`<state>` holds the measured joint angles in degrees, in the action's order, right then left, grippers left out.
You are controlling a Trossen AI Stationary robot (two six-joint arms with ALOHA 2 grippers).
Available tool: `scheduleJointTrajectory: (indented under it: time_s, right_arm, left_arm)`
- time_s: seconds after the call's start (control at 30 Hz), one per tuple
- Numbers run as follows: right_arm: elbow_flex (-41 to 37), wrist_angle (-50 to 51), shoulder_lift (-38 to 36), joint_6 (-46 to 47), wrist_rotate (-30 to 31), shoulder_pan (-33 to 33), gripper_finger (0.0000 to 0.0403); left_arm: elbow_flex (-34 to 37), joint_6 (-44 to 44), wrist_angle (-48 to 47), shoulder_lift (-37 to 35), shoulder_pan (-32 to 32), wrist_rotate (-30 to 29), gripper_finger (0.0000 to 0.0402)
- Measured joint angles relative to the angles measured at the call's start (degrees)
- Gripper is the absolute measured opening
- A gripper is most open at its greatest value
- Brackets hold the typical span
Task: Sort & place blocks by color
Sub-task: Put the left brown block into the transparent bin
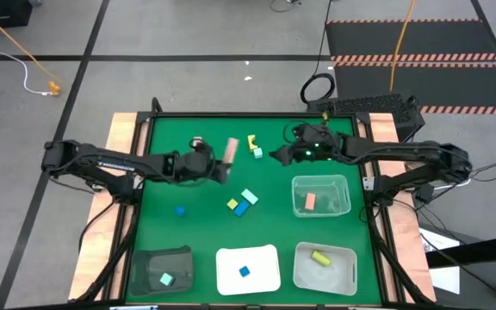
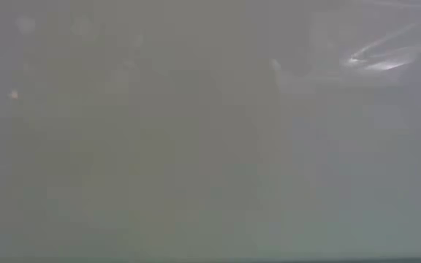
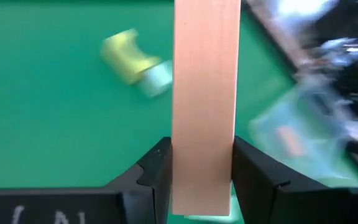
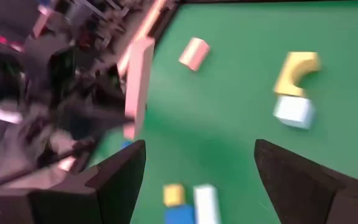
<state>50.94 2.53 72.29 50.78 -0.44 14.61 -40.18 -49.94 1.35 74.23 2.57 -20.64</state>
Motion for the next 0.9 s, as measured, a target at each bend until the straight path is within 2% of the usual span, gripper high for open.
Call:
scheduleJointTrajectory:
  time_s: [0.07,0.17,0.27,0.4,0.73,0.9]
  right_arm:
    - [-0.02,-5.94,3.20,2.33,-2.83,-0.71,0.0293]
    - [0.00,-14.79,7.74,7.00,-8.16,-1.86,0.0293]
    - [-0.01,-20.12,10.98,10.33,-8.70,-3.30,0.0293]
    - [0.00,-22.19,13.16,12.36,-5.22,-4.85,0.0293]
    - [-0.04,-21.31,14.52,12.74,5.06,-8.09,0.0290]
    - [-0.04,-21.33,14.39,12.83,4.80,-8.19,0.0245]
  left_arm:
    - [-1.38,2.83,2.09,1.84,-2.13,-0.67,0.0130]
    - [-4.85,4.38,-0.29,5.06,-4.23,-0.86,0.0130]
    - [-8.64,3.60,-7.55,7.59,-5.45,-1.36,0.0130]
    - [-12.19,1.76,-13.46,10.65,-5.77,-1.93,0.0130]
    - [-19.81,7.85,-9.91,17.05,-7.63,-1.37,0.0130]
    - [-22.30,8.29,-10.77,20.24,-7.76,-1.39,0.0130]
